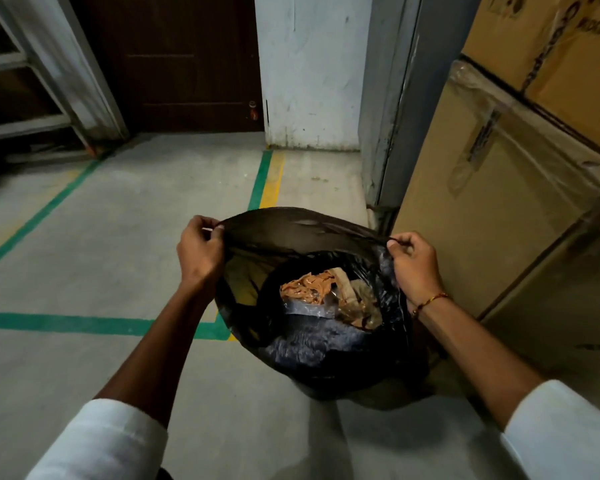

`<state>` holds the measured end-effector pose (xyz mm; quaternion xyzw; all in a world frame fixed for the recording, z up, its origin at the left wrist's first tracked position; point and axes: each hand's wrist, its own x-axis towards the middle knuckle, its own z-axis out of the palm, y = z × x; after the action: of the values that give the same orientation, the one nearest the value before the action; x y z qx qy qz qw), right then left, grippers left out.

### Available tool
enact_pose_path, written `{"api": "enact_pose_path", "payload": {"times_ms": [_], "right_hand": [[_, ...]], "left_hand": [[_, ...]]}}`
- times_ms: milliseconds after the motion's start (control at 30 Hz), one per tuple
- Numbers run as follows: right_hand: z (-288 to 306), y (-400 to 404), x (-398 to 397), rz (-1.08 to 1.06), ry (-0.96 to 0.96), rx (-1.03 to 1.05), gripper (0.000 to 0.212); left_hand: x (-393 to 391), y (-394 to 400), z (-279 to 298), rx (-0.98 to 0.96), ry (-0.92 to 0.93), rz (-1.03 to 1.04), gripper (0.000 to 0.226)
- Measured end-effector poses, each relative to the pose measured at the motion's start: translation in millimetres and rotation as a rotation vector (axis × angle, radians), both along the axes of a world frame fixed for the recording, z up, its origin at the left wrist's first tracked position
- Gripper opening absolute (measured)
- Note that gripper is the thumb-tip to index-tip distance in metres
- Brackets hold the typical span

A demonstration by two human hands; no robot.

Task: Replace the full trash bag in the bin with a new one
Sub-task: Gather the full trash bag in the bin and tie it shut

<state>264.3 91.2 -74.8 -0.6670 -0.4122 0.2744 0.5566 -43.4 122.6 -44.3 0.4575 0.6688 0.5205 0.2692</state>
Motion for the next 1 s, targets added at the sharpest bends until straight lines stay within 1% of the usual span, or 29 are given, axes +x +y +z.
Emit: {"api": "enact_pose_path", "payload": {"times_ms": [133, 200, 267, 300, 367, 400, 433, 467, 500, 533, 567, 600, 633, 667, 733, 767, 800, 833, 867, 933, 1000], "right_hand": [[14, 0, 2, -0.025, -0.097, 0.057, 0.011], [19, -2, 4, -0.023, -0.126, 0.082, 0.015], [26, -4, 6, -0.029, -0.13, 0.099, 0.022], [30, -6, 7, -0.031, -0.129, 0.098, 0.022], [41, -11, 8, -0.026, -0.147, 0.091, 0.015], [48, -15, 9, -0.01, -0.154, 0.096, 0.011], [54, -19, 10, 0.014, -0.161, 0.101, 0.008], [61, -24, 11, 0.048, -0.171, 0.105, 0.007], [67, -29, 12, 0.084, -0.184, 0.107, 0.007], [74, -34, 13, 0.118, -0.206, 0.104, 0.008], [80, -40, 15, 0.149, -0.244, 0.103, 0.008], [86, -46, 16, 0.178, -0.293, 0.097, 0.008], [90, -52, 17, 0.208, -0.343, 0.09, 0.007], [92, -58, 18, 0.237, -0.382, 0.086, 0.007], [92, -71, 18, 0.287, -0.418, 0.081, 0.007], [91, -78, 17, 0.307, -0.432, 0.066, 0.007], [89, -83, 17, 0.324, -0.453, 0.026, 0.011], [87, -89, 17, 0.356, -0.479, -0.037, 0.02], [86, -95, 17, 0.404, -0.522, -0.13, 0.029], [87, -102, 18, 0.541, -0.668, -0.327, 0.045], [92, -109, 21, 0.638, -0.822, -0.498, 0.051]], "left_hand": [[-1, -6, 13, 0.081, 0.083, 0.09, 0.012], [0, -11, 16, 0.12, 0.161, 0.078, 0.011], [2, -18, 12, 0.125, 0.19, 0.039, 0.015], [2, -22, 10, 0.085, 0.187, 0.003, 0.024], [-4, -31, 1, -0.083, 0.212, -0.095, 0.052], [-8, -36, -3, -0.192, 0.294, -0.164, 0.062], [-12, -42, -8, -0.285, 0.422, -0.241, 0.064], [-16, -49, -10, -0.356, 0.572, -0.288, 0.055], [-21, -55, -10, -0.411, 0.713, -0.29, 0.039], [-27, -62, -7, -0.463, 0.824, -0.257, 0.023], [-33, -69, -4, -0.503, 0.878, -0.208, 0.016], [-40, -74, -1, -0.517, 0.867, -0.156, 0.014], [-47, -77, 2, -0.5, 0.759, -0.119, 0.013], [-52, -79, 6, -0.454, 0.544, -0.107, 0.012], [-52, -88, 18, -0.375, -0.04, -0.112, 0.012], [-49, -93, 23, -0.345, -0.281, -0.106, 0.015], [-45, -97, 28, -0.319, -0.399, -0.112, 0.016], [-41, -99, 32, -0.3, -0.414, -0.114, 0.018], [-38, -100, 35, -0.277, -0.382, -0.109, 0.018], [-34, -99, 41, -0.214, -0.251, -0.107, 0.02], [-37, -94, 45, -0.171, -0.081, -0.121, 0.02]]}}
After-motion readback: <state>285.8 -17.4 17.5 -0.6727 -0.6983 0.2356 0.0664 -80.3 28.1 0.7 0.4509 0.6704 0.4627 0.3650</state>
